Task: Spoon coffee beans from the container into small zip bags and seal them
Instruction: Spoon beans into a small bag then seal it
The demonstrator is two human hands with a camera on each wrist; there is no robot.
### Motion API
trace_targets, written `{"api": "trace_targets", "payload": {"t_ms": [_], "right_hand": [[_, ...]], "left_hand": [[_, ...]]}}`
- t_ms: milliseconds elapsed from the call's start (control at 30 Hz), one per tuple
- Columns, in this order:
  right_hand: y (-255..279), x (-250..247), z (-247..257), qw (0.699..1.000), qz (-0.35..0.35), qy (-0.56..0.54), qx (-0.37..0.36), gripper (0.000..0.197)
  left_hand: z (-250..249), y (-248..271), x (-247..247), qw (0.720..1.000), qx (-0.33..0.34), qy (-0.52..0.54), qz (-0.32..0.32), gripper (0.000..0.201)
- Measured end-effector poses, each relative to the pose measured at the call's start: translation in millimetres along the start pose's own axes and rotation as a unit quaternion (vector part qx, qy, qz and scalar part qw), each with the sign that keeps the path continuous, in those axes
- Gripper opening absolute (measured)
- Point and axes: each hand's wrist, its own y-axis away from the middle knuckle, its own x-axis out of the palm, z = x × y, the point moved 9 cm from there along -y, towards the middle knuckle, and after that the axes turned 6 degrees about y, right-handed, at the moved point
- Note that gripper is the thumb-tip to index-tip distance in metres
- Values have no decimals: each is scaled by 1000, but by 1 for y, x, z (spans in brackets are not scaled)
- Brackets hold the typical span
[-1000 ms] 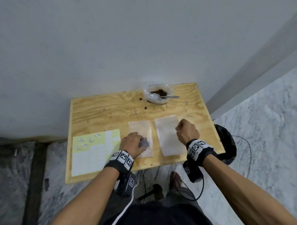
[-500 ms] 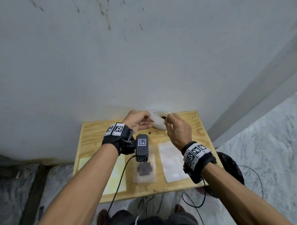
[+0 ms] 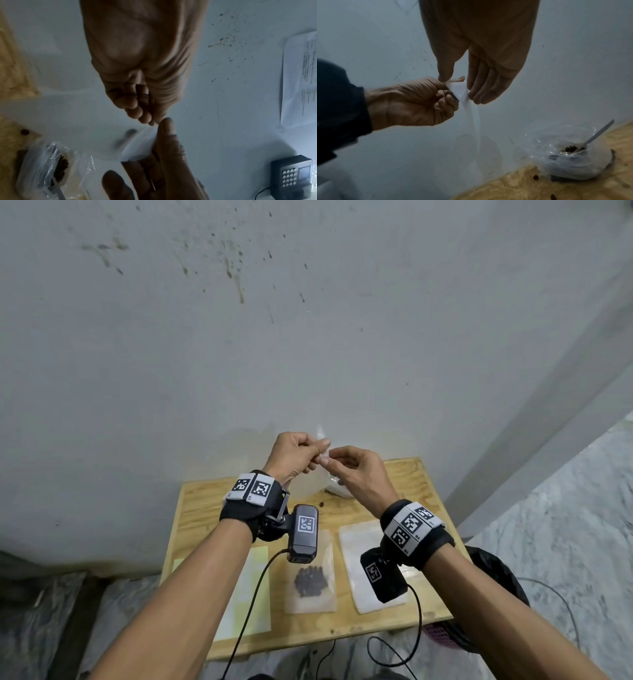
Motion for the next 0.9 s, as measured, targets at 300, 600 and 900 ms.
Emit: {"api": "trace_targets", "payload": {"t_ms": [300,600,900], "right_hand": [[4,-3,-3,997,1,-70,31,10],[-5,-26,0,979,-95,180,-14,32],[-7,-9,-16,990,-8,137,22,13]], "left_hand": [[-6,7,5,998,32,-7,47,26],[-3,6,10,993,51,-91,52,24],[-7,14,24,978,81,-159,107,24]]}}
